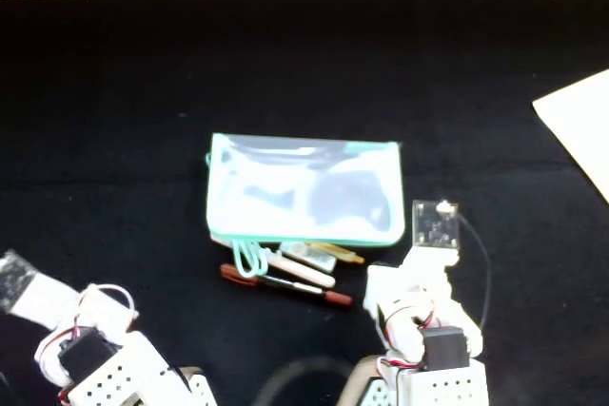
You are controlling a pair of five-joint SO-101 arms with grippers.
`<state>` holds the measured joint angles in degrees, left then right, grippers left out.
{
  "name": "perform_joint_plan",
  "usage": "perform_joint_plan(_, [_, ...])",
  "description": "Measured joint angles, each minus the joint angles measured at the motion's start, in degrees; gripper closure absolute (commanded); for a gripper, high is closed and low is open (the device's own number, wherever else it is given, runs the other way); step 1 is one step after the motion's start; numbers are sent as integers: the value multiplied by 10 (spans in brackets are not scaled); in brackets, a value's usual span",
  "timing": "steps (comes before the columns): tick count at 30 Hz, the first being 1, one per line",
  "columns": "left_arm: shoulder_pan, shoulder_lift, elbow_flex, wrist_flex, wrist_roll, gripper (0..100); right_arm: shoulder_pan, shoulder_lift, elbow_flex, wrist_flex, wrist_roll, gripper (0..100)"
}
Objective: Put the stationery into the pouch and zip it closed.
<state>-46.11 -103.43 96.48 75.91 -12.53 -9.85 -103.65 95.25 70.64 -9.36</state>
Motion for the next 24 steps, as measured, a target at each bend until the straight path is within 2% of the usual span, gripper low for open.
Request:
perform_joint_plan(4, [89, 0, 0, -2, -1, 990, 0, 0, 0, 0, 0, 992])
perform_joint_plan(7, [134, 4, 0, -34, -1, 989, -11, 0, 0, 0, 0, 992])
perform_joint_plan(11, [145, 4, 0, -131, 0, 989, -62, 0, 0, -15, 0, 992])
perform_joint_plan(13, [147, 4, -5, -170, 0, 989, -97, 0, 0, -58, 0, 992])
perform_joint_plan(16, [147, 5, -52, -180, 0, 972, -131, 0, 0, -156, 0, 992])
perform_joint_plan(18, [133, 6, -106, -166, 0, 901, -130, 0, 0, -222, 0, 992])
perform_joint_plan(20, [113, 6, -171, -118, -10, 822, -121, 0, 0, -256, 18, 992])
perform_joint_plan(24, [65, 4, -302, 34, -82, 769, -94, 0, -11, -239, 148, 992])
